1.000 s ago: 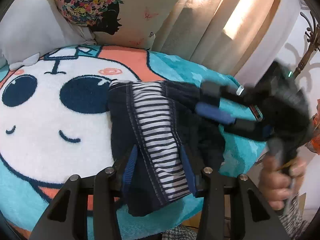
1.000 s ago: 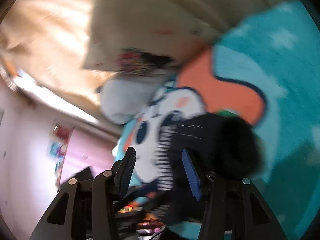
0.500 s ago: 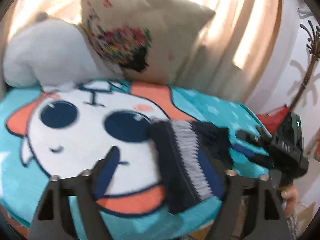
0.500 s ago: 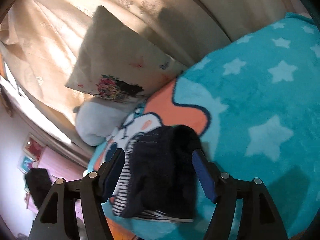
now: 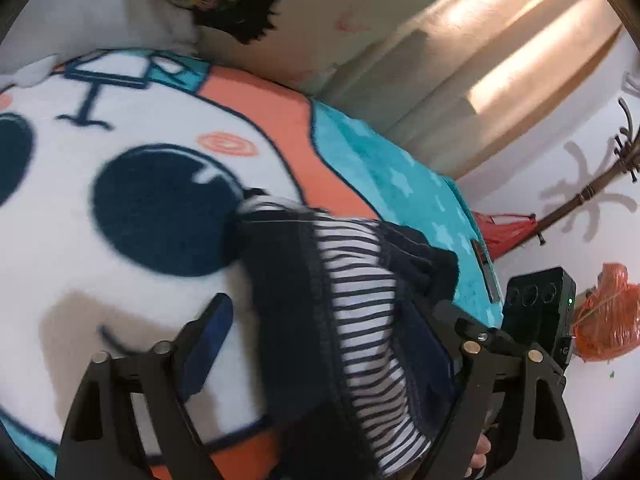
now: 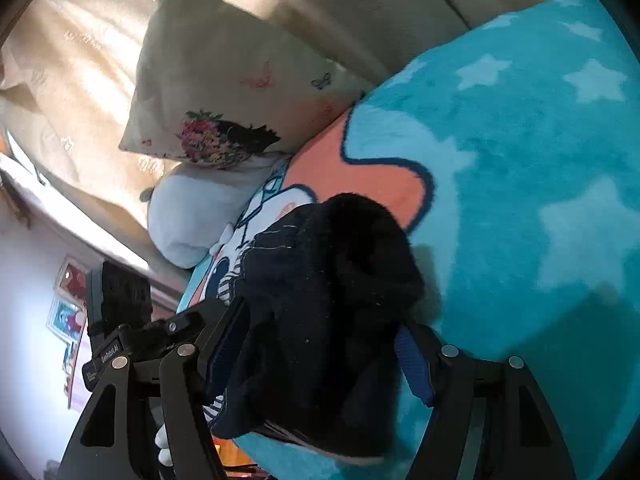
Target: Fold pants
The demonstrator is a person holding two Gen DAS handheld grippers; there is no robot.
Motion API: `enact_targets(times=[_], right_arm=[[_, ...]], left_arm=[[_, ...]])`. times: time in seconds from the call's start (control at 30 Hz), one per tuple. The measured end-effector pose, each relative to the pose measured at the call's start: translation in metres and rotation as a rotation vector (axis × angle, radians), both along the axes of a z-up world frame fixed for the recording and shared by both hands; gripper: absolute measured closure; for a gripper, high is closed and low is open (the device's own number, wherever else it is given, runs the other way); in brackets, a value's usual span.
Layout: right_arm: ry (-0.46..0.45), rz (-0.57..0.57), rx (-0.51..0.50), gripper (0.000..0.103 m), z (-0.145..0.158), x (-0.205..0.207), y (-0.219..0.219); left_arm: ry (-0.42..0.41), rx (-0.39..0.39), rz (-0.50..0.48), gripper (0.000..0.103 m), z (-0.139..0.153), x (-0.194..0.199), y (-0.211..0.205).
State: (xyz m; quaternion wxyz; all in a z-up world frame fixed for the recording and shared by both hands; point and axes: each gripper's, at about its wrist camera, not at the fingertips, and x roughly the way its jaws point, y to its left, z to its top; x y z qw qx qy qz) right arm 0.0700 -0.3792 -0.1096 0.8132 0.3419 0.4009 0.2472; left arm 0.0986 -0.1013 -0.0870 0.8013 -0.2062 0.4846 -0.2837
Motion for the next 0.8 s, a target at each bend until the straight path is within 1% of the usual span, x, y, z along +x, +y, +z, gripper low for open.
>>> enact_targets(times=[0.03,0.07,0.1,0.17,0.2,0.27,0.37,0.43,0.5,0.57,0.63,0.67,0.7,0.73,0.8], right_arm=[[-0.002,0.006,-0.005,0.041,0.001,0.001,0.002],[-0.001,0.015,-0.006,0.053,0.002,0.002,0.006],[-0.006,0.025,-0.007,0.06,0.005,0.002,0.009],[-0.028,0.037,-0.01,0.064,0.014,0.001,0.013],[-0.045,0.051,-0.007,0.064,0.021,0.001,0.016],[-0.08,0.068,-0.017,0.064,0.036,0.004,0.023],[-0.124,0.103,-0.029,0.064,0.056,0.019,0.037],[-0.141,0.116,-0.044,0.064,0.063,0.034,0.048],[-0.149,0.129,-0.064,0.064,0.065,0.049,0.06],[-0.145,0.143,-0.09,0.064,0.061,0.063,0.072],[-0.131,0.147,-0.142,0.062,0.05,0.075,0.084],[-0.109,0.135,-0.193,0.062,0.041,0.081,0.09],[-0.09,0.124,-0.222,0.058,0.034,0.084,0.092],[-0.061,0.107,-0.25,0.052,0.025,0.087,0.092],[-0.018,0.089,-0.23,0.041,0.016,0.088,0.084]], left_arm=[[0.017,-0.009,-0.012,0.049,-0.001,0.0,-0.003],[0.016,-0.004,-0.013,0.053,0.0,-0.001,-0.005],[0.001,-0.007,-0.009,0.058,0.002,-0.003,-0.004],[0.003,-0.041,-0.003,0.066,0.008,-0.004,0.001],[0.002,-0.064,0.006,0.067,0.013,-0.004,0.005],[-0.026,-0.071,0.029,0.066,0.026,0.0,0.013],[-0.066,-0.039,0.073,0.066,0.044,0.015,0.025],[-0.072,-0.017,0.102,0.066,0.049,0.026,0.034],[-0.078,0.02,0.135,0.066,0.049,0.04,0.041],[-0.077,0.069,0.164,0.065,0.043,0.053,0.047],[-0.045,0.126,0.186,0.064,0.027,0.065,0.052],[-0.018,0.145,0.192,0.063,0.018,0.069,0.054],[0.005,0.147,0.192,0.059,0.009,0.072,0.055],[0.02,0.121,0.188,0.059,0.004,0.072,0.058],[0.029,0.086,0.19,0.059,0.005,0.068,0.064]])
